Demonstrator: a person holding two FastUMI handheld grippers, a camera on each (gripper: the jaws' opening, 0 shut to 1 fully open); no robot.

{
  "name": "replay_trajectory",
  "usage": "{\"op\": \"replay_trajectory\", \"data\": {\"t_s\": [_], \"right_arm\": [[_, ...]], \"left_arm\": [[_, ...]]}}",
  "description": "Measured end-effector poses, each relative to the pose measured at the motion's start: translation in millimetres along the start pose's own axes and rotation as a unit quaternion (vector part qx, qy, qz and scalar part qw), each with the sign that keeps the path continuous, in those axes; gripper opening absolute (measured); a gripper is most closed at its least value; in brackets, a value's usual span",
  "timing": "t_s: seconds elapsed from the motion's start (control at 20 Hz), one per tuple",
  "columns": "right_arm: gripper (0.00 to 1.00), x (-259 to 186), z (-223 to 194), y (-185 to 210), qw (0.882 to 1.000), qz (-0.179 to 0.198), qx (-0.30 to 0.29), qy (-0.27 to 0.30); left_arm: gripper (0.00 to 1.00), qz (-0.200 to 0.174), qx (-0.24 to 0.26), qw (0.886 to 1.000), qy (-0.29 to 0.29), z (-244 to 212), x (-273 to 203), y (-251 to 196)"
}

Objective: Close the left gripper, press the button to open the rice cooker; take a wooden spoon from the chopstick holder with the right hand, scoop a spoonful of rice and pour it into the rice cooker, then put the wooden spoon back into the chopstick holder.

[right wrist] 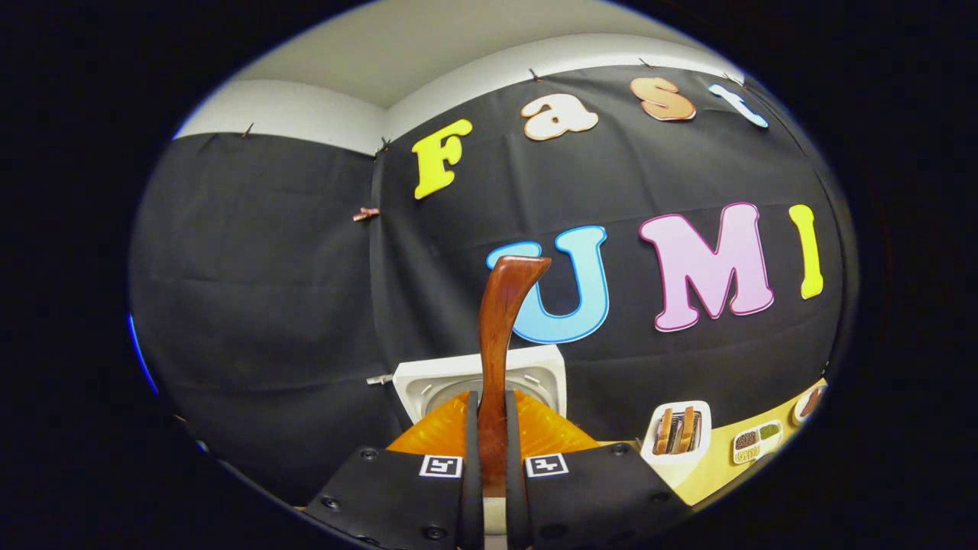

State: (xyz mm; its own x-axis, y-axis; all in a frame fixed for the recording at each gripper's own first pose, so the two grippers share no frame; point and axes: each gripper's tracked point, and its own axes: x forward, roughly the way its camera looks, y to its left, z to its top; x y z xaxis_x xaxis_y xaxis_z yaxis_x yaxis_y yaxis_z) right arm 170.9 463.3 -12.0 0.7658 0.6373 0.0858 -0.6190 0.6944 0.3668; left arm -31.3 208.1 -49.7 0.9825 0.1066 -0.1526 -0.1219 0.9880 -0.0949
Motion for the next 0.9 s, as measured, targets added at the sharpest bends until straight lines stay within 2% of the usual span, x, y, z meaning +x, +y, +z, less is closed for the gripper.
{"op": "replay_trajectory", "data": {"t_s": [0.25,0.5,0.9], "right_arm": [[0.15,-57.1,49.9,-31.7,0.999,-0.016,0.001,-0.04],[0.16,-110.2,88.4,-81.7,0.997,-0.049,-0.006,-0.064],[0.16,-191.1,108.5,-171.7,0.99,-0.123,-0.025,-0.07]], "left_arm": [[0.95,-0.016,0.001,1.0,-0.007,6.9,3.1,-21.6],[0.95,-0.035,0.009,0.999,-0.013,10.9,6.5,-47.6],[0.95,-0.055,0.022,0.998,-0.021,18.4,9.9,-89.5]]}}
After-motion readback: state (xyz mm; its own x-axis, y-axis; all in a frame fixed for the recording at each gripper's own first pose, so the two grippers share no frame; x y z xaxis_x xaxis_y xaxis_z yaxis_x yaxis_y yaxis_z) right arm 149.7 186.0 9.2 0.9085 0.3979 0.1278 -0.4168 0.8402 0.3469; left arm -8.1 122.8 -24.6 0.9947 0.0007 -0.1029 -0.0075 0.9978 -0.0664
